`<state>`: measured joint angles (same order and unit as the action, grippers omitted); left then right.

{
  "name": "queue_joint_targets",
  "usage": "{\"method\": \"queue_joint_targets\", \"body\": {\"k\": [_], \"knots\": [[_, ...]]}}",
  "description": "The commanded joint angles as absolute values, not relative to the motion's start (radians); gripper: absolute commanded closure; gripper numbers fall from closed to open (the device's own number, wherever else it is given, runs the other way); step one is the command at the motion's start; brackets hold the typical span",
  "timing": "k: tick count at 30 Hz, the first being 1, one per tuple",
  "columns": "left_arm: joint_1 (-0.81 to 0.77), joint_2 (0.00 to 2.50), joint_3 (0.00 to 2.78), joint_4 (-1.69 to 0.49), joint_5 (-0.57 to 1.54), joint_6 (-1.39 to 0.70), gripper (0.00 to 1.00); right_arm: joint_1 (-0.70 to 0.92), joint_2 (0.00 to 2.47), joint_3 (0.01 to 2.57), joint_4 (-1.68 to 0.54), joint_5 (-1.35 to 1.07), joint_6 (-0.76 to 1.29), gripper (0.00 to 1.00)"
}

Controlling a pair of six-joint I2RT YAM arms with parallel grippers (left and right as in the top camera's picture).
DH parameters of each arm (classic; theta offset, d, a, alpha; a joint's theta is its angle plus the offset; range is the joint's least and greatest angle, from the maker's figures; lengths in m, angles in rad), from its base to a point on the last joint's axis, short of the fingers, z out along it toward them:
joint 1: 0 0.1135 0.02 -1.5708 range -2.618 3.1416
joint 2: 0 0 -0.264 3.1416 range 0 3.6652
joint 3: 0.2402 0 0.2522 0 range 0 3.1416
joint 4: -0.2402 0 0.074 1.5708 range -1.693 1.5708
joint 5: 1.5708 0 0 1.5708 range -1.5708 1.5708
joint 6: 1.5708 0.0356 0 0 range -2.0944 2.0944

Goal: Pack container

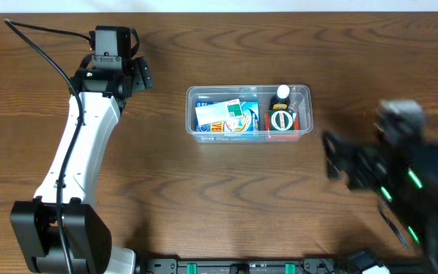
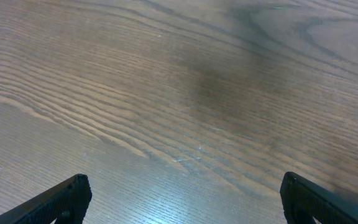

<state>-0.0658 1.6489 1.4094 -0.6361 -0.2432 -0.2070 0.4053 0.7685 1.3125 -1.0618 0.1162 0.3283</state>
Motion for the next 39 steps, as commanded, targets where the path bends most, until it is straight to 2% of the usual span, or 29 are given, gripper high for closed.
{"method": "queue_joint_targets", "body": {"k": [1,14,18,23,26,30,39], "knots": [[-0.062,1.627,1.413,-0.64,-0.255,-0.216,0.02,0.422,0.6,1.316,-1.125,0.144,0.313,0.01],[-0.062,1.627,1.413,-0.64,-0.255,-0.216,0.02,0.422,0.104,1.316,-1.396,0.146,0.313,0.01],[-0.062,1.627,1.413,-0.64,-0.255,-0.216,0.02,0.422,0.004,1.316,-1.404,0.147,0.312,0.01],[-0.062,1.627,1.413,-0.64,-0.255,-0.216,0.02,0.418,0.007,1.328,-1.424,0.138,0.288,0.01],[-0.062,1.627,1.413,-0.64,-0.255,-0.216,0.02,0.418,0.007,1.305,-1.336,0.032,0.237,0.01],[-0.062,1.627,1.413,-0.64,-0.255,-0.216,0.02,0.418,0.007,1.194,-1.102,-0.123,0.193,0.01],[-0.062,1.627,1.413,-0.64,-0.255,-0.216,0.02,0.418,0.008,0.757,-0.736,-0.181,0.282,0.01]]}}
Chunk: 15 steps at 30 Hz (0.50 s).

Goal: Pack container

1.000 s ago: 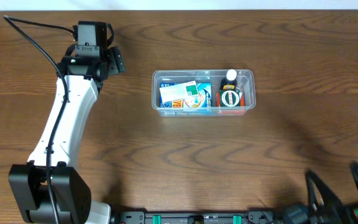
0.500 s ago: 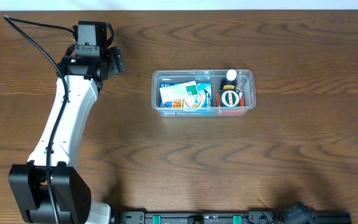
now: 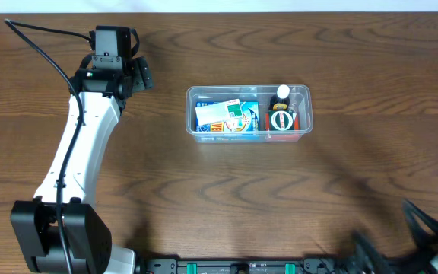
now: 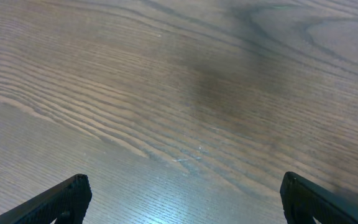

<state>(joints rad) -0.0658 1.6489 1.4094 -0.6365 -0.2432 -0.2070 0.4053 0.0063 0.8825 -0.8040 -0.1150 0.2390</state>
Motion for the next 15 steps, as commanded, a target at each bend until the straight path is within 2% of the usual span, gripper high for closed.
{"method": "queue_joint_targets", "body": {"k": [1,6,15], "knots": [[-0.062,1.627,1.413,-0.64,-0.255,-0.216,0.02,0.418,0.008,0.711,-0.695,-0.196,0.293,0.01],[-0.062,1.627,1.413,-0.64,-0.255,-0.216,0.02,0.418,0.009,0.492,-0.505,-0.218,0.367,0.01],[-0.062,1.627,1.413,-0.64,-0.255,-0.216,0.02,0.418,0.009,0.23,-0.186,-0.211,0.308,0.01]]}}
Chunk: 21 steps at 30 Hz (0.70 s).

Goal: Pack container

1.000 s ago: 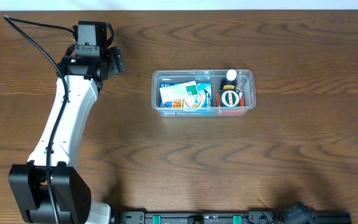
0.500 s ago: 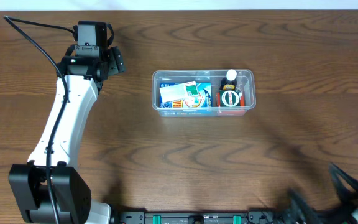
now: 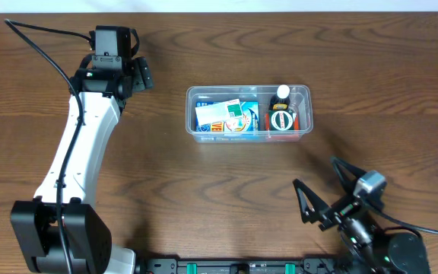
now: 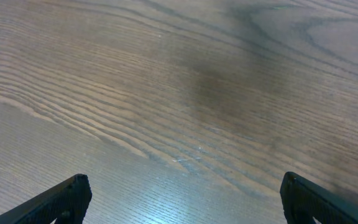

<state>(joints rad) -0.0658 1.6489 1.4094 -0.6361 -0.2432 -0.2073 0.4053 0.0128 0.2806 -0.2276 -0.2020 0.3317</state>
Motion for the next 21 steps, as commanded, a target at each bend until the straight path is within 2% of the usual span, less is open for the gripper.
{"method": "queue_joint_targets", "body": {"k": [1,9,21], "knots": [[-0.062,1.627,1.413,-0.64,-0.255,-0.216,0.02,0.418,0.009,0.211,-0.162,-0.211,0.308,0.01],[-0.062,1.627,1.413,-0.64,-0.255,-0.216,0.02,0.418,0.009,0.087,-0.038,-0.211,0.31,0.01],[-0.062,1.627,1.413,-0.64,-0.255,-0.216,0.02,0.418,0.009,0.014,-0.034,-0.213,0.297,0.01]]}}
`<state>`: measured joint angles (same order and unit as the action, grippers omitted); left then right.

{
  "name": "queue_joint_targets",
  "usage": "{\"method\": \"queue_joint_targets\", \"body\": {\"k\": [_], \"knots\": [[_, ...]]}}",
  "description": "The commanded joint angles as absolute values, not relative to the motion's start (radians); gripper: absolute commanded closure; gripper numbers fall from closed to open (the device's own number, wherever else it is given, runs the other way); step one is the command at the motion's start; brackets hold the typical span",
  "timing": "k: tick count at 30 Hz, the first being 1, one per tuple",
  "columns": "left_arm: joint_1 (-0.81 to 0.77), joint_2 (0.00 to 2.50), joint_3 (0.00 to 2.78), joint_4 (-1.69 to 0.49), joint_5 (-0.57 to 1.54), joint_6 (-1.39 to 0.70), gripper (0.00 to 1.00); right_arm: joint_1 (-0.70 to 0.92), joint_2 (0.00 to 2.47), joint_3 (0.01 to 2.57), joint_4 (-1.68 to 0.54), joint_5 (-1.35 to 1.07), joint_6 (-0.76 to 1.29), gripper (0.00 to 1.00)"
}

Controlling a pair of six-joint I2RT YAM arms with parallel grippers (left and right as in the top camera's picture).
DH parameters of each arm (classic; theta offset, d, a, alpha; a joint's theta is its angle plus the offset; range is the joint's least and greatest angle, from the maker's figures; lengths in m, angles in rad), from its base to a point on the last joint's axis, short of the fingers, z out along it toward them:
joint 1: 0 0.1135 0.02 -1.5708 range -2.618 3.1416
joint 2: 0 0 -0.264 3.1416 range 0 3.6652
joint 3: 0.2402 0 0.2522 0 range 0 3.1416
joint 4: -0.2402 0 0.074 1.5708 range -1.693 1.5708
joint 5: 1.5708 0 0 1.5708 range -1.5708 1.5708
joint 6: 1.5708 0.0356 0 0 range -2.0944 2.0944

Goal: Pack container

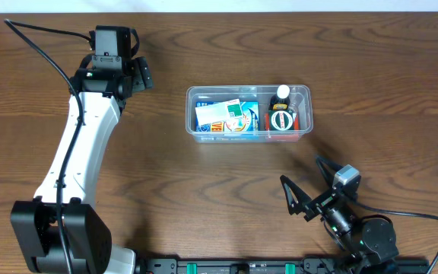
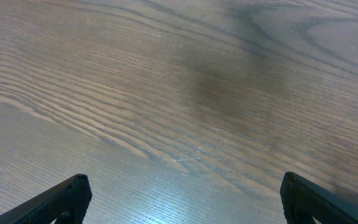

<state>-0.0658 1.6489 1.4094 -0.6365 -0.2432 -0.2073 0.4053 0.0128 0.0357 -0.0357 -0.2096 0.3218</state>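
A clear plastic container [image 1: 304,114] sits at mid table. Inside it lie blue and white packets [image 1: 225,116], a red and black round item [image 1: 282,122] and a small white-capped bottle [image 1: 282,93]. My left gripper [image 1: 141,74] rests at the far left of the table, well away from the container. In the left wrist view the left gripper [image 2: 185,196] stands wide open over bare wood, with only its black fingertips [image 2: 67,196] showing. My right gripper [image 1: 301,171] is open and holds nothing, near the front edge below the container's right end.
The brown wooden table [image 1: 166,183] carries nothing else that shows. The white left arm [image 1: 78,144] runs from the front left corner toward the back. A black cable [image 1: 424,217] trails from the right arm's base at the front right.
My right gripper has shifted a little to the left near the front edge, still open. The left arm and the container's contents are unchanged.
The right arm was a blur at the table's right side, level with the container. Then only its fingers showed at the front right corner. Later it stood open at the front, right of centre, and now slightly further left. The left arm stayed still throughout.
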Motion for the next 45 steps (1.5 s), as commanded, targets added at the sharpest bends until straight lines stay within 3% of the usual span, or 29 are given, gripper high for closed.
{"method": "queue_joint_targets", "body": {"k": [1,45], "knots": [[-0.062,1.627,1.413,-0.64,-0.255,-0.216,0.02,0.418,0.009,0.008,-0.033,-0.213,0.298,0.01],[-0.066,1.552,1.41,-0.651,-0.255,-0.216,0.02,0.418,0.012,0.006,-0.062,-0.128,0.299,0.01]]}}
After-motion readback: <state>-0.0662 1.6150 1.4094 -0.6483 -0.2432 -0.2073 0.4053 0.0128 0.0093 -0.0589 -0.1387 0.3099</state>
